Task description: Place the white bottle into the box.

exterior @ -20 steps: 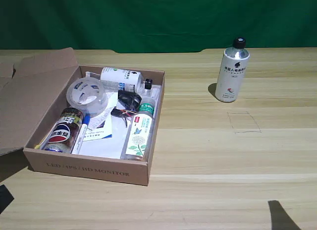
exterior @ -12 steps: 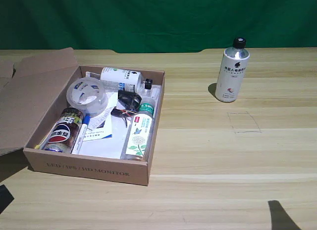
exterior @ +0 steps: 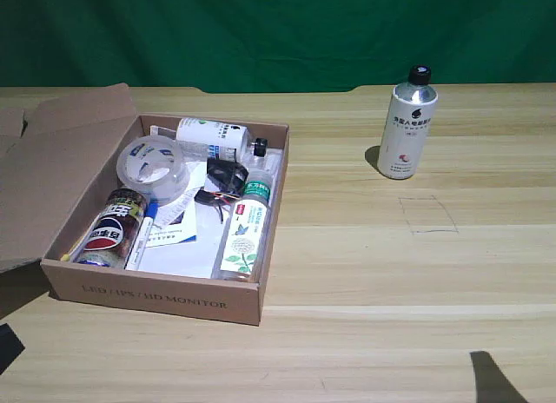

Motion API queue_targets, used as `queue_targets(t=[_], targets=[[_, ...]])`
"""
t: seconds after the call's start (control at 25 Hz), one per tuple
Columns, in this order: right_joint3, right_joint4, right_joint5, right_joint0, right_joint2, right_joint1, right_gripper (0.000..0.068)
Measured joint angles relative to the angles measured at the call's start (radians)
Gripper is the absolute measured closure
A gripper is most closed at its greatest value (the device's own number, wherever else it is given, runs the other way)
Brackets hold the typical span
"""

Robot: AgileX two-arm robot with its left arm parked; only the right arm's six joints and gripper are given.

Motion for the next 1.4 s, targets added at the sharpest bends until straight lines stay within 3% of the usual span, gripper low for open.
queue_targets(t=[0.32,0.48,0.6,0.76,0.84,1.08,1.4], targets=[[0.000,0.000,0.005,0.000,0.000,0.000,0.0679],[0.000,-0.006,0.124,0.000,0.000,0.001,0.0607],[0.000,-0.032,0.202,0.000,0.000,0.028,0.0440],[0.000,-0.057,0.267,0.000,0.000,0.094,0.0120],[0.000,-0.057,0.288,0.000,0.000,0.122,0.0031],[-0.002,-0.107,0.276,0.000,-0.030,0.271,0.0004],[-0.003,-0.184,0.242,0.000,-0.292,0.604,0.0003]])
